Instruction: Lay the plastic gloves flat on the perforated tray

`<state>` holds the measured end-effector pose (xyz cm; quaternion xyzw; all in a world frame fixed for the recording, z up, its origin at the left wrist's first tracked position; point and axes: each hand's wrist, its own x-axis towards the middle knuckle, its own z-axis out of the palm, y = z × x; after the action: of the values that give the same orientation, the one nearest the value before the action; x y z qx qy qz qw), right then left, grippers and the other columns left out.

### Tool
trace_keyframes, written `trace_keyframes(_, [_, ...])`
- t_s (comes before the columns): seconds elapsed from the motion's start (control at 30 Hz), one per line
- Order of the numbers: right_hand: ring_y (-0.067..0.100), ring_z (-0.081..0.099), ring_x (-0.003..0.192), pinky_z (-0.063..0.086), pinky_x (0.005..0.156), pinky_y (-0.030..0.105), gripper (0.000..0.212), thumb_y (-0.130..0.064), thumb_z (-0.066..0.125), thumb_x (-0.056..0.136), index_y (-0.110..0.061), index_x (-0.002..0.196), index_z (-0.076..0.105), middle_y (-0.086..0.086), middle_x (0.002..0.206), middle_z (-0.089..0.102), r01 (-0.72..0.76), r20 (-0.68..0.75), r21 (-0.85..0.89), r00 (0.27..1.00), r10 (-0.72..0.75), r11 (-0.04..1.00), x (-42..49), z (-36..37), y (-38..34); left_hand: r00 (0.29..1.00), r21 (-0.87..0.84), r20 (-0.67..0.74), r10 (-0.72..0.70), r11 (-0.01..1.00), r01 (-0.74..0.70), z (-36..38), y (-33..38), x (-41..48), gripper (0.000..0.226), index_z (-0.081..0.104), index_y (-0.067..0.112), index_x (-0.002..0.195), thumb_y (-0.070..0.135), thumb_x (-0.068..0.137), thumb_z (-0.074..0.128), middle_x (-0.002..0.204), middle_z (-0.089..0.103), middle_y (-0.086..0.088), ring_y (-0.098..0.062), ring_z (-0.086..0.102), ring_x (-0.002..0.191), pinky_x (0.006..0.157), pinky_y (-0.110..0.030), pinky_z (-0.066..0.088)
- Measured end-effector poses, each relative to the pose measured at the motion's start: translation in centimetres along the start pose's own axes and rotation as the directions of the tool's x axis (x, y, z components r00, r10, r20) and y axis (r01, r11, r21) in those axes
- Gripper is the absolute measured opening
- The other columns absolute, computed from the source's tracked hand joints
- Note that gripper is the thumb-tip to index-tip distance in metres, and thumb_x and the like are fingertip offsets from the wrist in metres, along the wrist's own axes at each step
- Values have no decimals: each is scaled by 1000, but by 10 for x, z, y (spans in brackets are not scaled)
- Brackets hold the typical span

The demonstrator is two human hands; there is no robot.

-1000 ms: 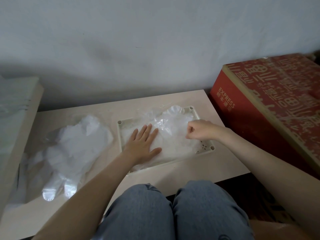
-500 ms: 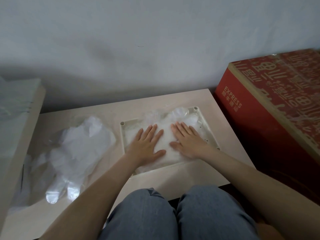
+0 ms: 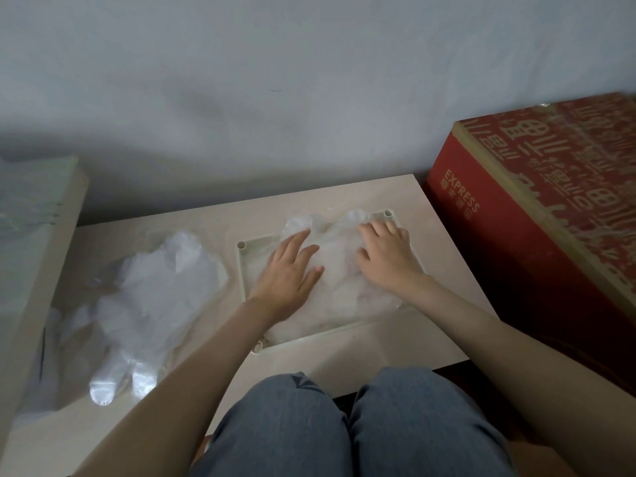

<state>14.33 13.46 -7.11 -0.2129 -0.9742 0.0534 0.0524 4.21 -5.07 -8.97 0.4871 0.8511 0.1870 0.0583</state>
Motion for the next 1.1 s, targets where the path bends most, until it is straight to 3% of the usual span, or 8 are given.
trace_keyframes(0.07, [39,48,111,33,86,41,46,-18,39,77,-7,116,61,13,112,59,-14,-41,97,999,19,995,2,-6,0,982,14,-181,49,999,-48,-8,-2,-1,47,59,11,120,39,95,31,139,47,-13,-30,41,120,99,-41,39])
trace_keyframes(0.2, [38,50,106,35,83,40,39,-5,47,78,-5,115,62,14,108,60,-35,-79,135,996,46,990,5,-14,1,895,71,-443,-48,994,89,-22,-19,-12,28,63,5,106,9,86,45,113,57,-18,-38,52,96,85,-43,45])
trace_keyframes(0.3, [34,42,117,29,92,37,42,-6,50,85,-9,126,55,10,122,55,-33,-22,118,999,36,992,5,-17,-5,844,39,-388,-371,908,417,-33,-40,-37,30,58,2,118,3,89,51,123,51,-20,-40,48,109,95,-48,39])
trace_keyframes(0.4, [30,39,123,29,94,35,45,-10,47,88,-12,134,48,8,129,52,2,64,111,998,-9,994,2,-20,-22,785,138,-189,-590,775,617,-34,-68,-66,39,50,2,127,24,95,51,131,48,-18,-35,46,118,99,-43,38])
trace_keyframes(0.5, [28,35,127,28,98,35,48,-15,44,91,-15,139,41,6,137,45,84,240,77,965,-101,993,-3,-15,-34,806,161,-70,-588,791,590,-35,-84,-82,37,56,7,118,35,95,48,119,58,-13,-30,54,109,92,-38,42])
trace_keyframes(0.7, [27,30,132,26,104,39,43,-22,40,95,-19,138,38,3,144,37,120,434,18,893,-116,993,-8,-6,-39,798,106,-105,-593,792,602,-50,-77,-86,23,61,4,93,13,96,40,99,60,-12,-29,55,84,68,-34,40])
trace_keyframes(0.9, [30,36,127,31,98,37,47,-17,44,92,-15,140,40,7,140,42,69,236,17,969,-71,997,5,-10,-36,709,-153,-257,-657,752,641,-66,-64,-80,21,55,7,91,18,98,39,82,57,-6,-25,51,74,65,-33,38])
trace_keyframes(1.1, [33,37,128,29,106,41,51,-18,45,91,-11,141,36,11,140,44,-78,156,-74,984,89,994,25,-17,-28,490,-522,-349,-799,600,606,-93,-49,-71,22,39,5,84,19,100,31,74,48,-7,-26,43,67,62,-35,29])
